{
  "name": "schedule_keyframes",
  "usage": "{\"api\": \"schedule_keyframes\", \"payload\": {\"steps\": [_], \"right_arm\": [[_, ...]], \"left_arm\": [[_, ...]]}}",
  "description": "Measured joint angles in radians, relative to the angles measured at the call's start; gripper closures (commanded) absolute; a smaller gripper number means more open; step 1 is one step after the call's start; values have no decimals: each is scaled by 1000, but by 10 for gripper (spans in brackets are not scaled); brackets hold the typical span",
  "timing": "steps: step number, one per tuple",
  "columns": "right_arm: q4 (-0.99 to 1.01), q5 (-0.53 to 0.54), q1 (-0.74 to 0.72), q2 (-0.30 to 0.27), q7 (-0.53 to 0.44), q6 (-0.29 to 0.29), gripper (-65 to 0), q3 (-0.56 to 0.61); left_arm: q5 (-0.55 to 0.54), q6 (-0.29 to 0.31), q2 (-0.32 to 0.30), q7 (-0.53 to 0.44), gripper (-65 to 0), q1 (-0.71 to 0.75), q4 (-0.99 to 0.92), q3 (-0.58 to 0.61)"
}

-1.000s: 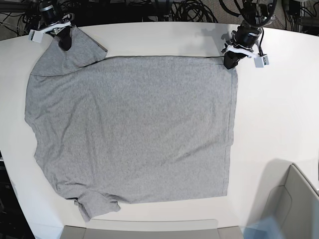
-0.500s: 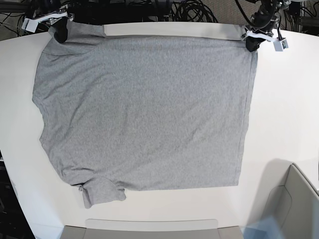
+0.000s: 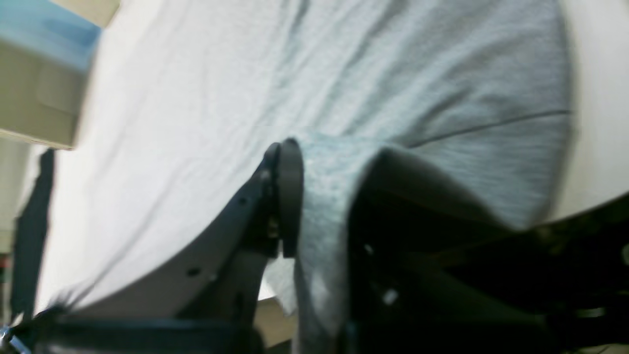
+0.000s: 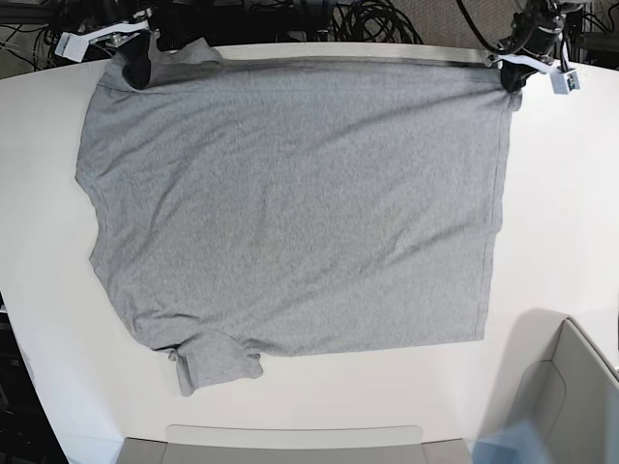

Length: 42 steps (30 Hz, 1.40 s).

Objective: Fold the T-shirt properly
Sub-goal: 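Lift the shoulder edge with both grippers and pull it toward the robot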

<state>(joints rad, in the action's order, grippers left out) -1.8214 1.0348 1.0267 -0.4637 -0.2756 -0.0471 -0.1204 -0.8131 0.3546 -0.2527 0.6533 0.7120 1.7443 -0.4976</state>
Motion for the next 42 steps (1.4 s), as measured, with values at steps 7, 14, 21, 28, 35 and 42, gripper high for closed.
{"api": "schedule_keyframes", "payload": {"steps": [7, 14, 21, 28, 35, 42], "right_arm": [[3, -6, -90, -6, 147, 6, 0, -12], [-47, -12, -229, 1, 446, 3, 0, -152], [-48, -14, -377, 2, 697, 3, 0, -253], [-45, -60, -492, 5, 833, -1, 0, -308], [-40, -263, -707, 59, 1022, -5, 0, -316], [11, -417, -813, 115, 1072, -20, 0, -310]], "left_arm": [[-1, 2, -13, 172, 0, -104, 2, -55], [-3, 0, 38, 360, 0, -216, 64, -178], [0, -153, 90, 506, 0, -288, 143, -185], [1, -161, 103, 526, 0, -288, 142, -185], [0, -206, 100, 533, 0, -382, 139, -178], [1, -298, 100, 531, 0, -449, 137, -68]]}}
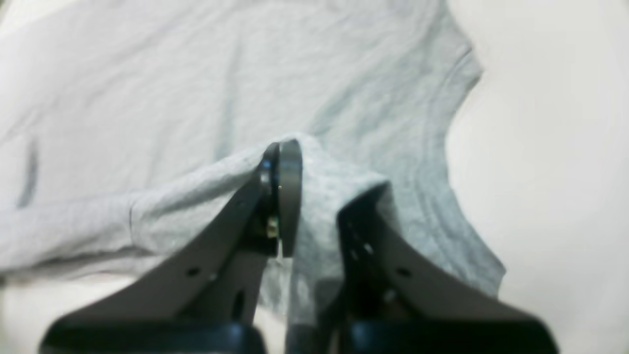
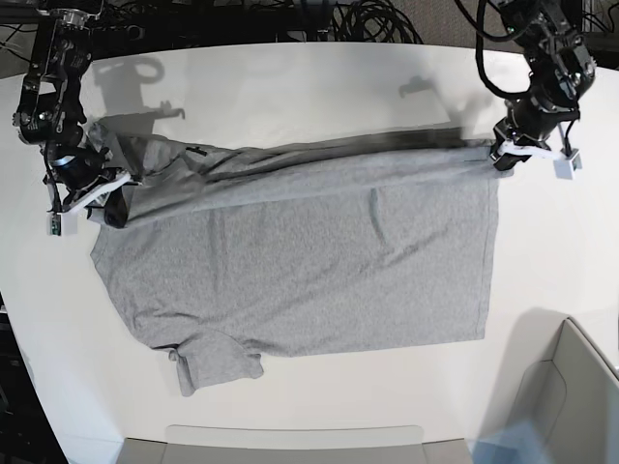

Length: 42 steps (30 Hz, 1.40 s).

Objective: Fold the T-shirt properly
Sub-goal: 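Lift the shoulder edge with both grippers and pull it toward the robot, then drag the shirt further toward the robot base with both grippers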

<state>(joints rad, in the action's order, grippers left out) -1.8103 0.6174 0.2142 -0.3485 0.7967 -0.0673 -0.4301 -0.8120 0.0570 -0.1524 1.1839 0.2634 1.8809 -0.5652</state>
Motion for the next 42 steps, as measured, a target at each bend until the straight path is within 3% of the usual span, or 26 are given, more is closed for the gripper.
{"api": "schedule_keyframes", "payload": {"steps": [4, 14, 18, 24, 29, 36, 37, 42], "right_arm": [[72, -18, -47, 5, -2, -77, 0, 11], [191, -92, -134, 4, -1, -95, 0, 16], [248, -150, -193, 3, -4, -151, 0, 54], [316, -203, -266, 18, -3, -158, 0, 104], [368, -202, -316, 20, -3, -158, 0, 107], [438, -203, -375, 20, -4, -158, 0, 107], [438, -218, -376, 19, -5, -158, -24, 107], [438, -248, -375, 19, -8, -158, -196, 107]], "left_arm": [[2, -29, -3, -9, 0, -51, -47, 8], [-1, -31, -69, -5, 0, -155, -166, 8], [-1, -32, -66, 2, 0, -204, -237, 10], [3, -32, -106, -10, 0, -265, -308, 109], [-1, -31, -109, -64, 0, -278, -352, 118], [-1, -35, -111, -64, 0, -313, -403, 119], [-1, -34, -111, -64, 0, -314, -399, 122], [3, -35, -112, -63, -153, -308, -397, 155]]}}
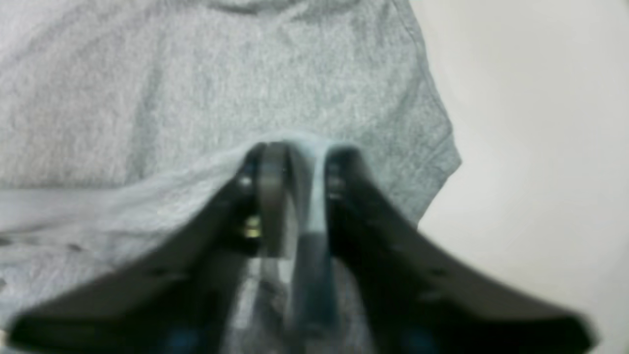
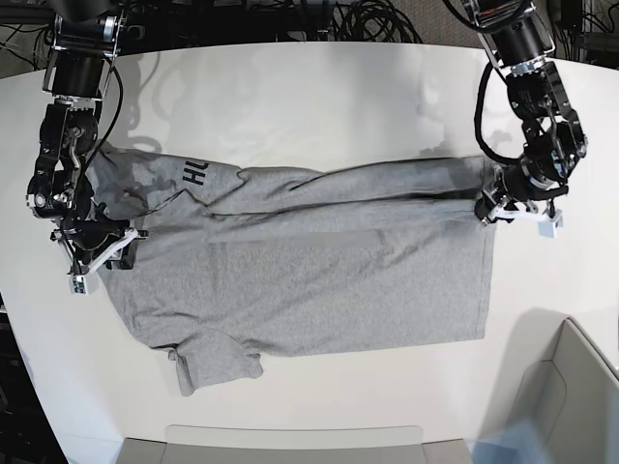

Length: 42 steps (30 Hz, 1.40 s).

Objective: Fold the T-shirt properly
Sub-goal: 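Drag the shirt further toward the robot base with both grippers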

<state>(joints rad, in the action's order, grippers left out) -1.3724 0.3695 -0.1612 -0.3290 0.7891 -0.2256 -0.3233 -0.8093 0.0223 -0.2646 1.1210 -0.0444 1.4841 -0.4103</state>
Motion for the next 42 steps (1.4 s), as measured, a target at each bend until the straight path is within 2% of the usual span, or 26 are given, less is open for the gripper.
{"api": "schedule_keyframes", "payload": {"steps": [3, 10, 14, 18, 23, 27, 31, 35, 38, 42], "right_arm": [[-16, 0, 4, 0, 2, 0, -268, -3], [-201, 14, 96, 7, -6, -3, -271, -68], [-244, 11, 201, 43, 7, -4, -271, -119], [-239, 5, 251, 33, -2, -3, -271, -140], [-238, 8, 299, 41, 4, -4, -271, -138], [-238, 7, 304, 36, -1, -3, -271, -139], [-238, 4, 314, 56, -2, -4, -271, -138], [-230, 4, 310, 61, -5, -4, -271, -138], [-216, 5, 312, 69, -3, -3, -271, -138], [-204, 1, 312, 69, -1, -3, -271, -138]], "left_arm": [[1, 0, -1, 0, -195, 6, 34, -4], [-7, 1, -4, -11, -198, 94, 230, -10], [1, 0, 0, 0, -213, 182, 236, -10], [5, 0, -3, -8, -251, 215, 236, -10], [163, 2, 2, -6, -256, 222, 235, 1], [210, 8, 2, -7, -259, 222, 235, 1], [207, 127, 2, -4, -276, 216, 187, 2], [203, 203, 2, -26, -275, 208, 93, 2], [203, 234, -1, -32, -275, 174, 45, 2], [189, 237, -2, -53, -274, 172, 23, 2]]}}
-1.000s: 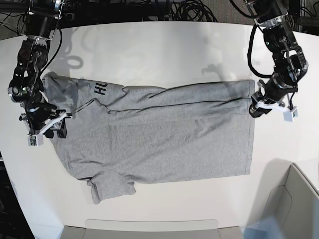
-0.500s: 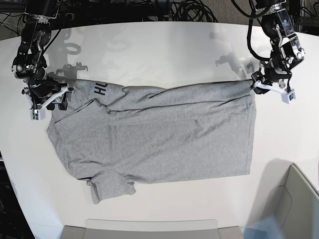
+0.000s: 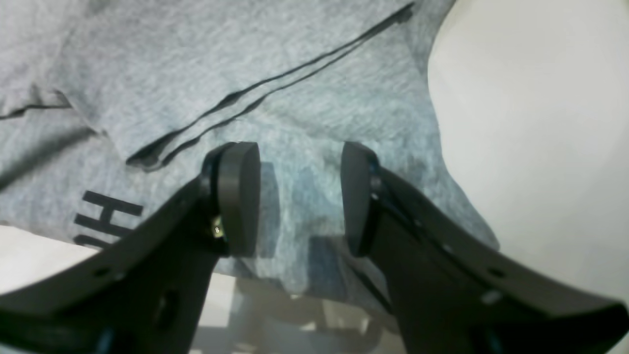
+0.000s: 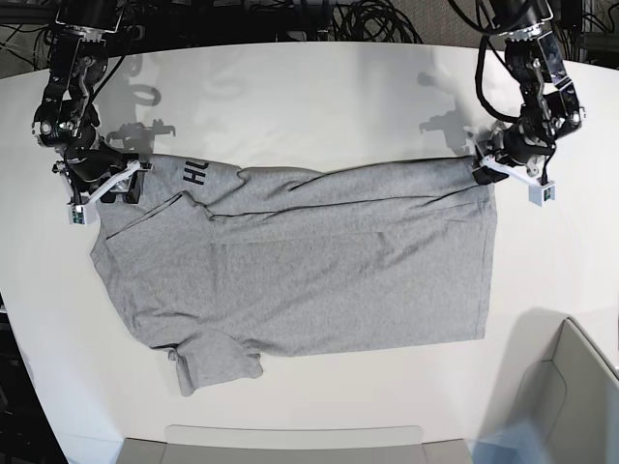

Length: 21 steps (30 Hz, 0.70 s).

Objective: Fold the T-shirt properly
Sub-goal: 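Drag the shirt further toward the robot base with both grippers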

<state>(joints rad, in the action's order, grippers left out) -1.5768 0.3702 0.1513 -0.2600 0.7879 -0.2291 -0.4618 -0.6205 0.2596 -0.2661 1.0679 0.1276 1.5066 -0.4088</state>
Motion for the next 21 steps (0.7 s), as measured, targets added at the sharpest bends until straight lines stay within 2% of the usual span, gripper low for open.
{"api": "schedule_keyframes", "payload": {"steps": [1, 3, 5, 9, 12, 16, 21], "right_arm": [[0, 0, -2, 0, -2, 0, -271, 0], [0, 0, -1, 0, -2, 0, -271, 0], [0, 0, -1, 0, -1, 0, -271, 2], [0, 0, 0, 0, -1, 0, -270, 3], [26, 1, -1, 0, -2, 0, -243, 3], [79, 0, 4, -2, 1, 0, -198, 3], [116, 18, 2, -34, -13, -1, -182, 2]], "left_arm": [[0, 8, 0, 0, -274, 0, 0, 0], [1, 62, 0, 1, -270, 0, 0, 0], [4, 103, 8, 4, -243, 0, -2, 0], [1, 105, 18, -1, -119, 0, -12, 40], [-11, 113, 23, -3, -4, -26, -40, 49], [-27, 116, 18, -2, 0, -70, -109, 42], [-35, 127, -11, 1, 0, -66, -124, 5]]}}
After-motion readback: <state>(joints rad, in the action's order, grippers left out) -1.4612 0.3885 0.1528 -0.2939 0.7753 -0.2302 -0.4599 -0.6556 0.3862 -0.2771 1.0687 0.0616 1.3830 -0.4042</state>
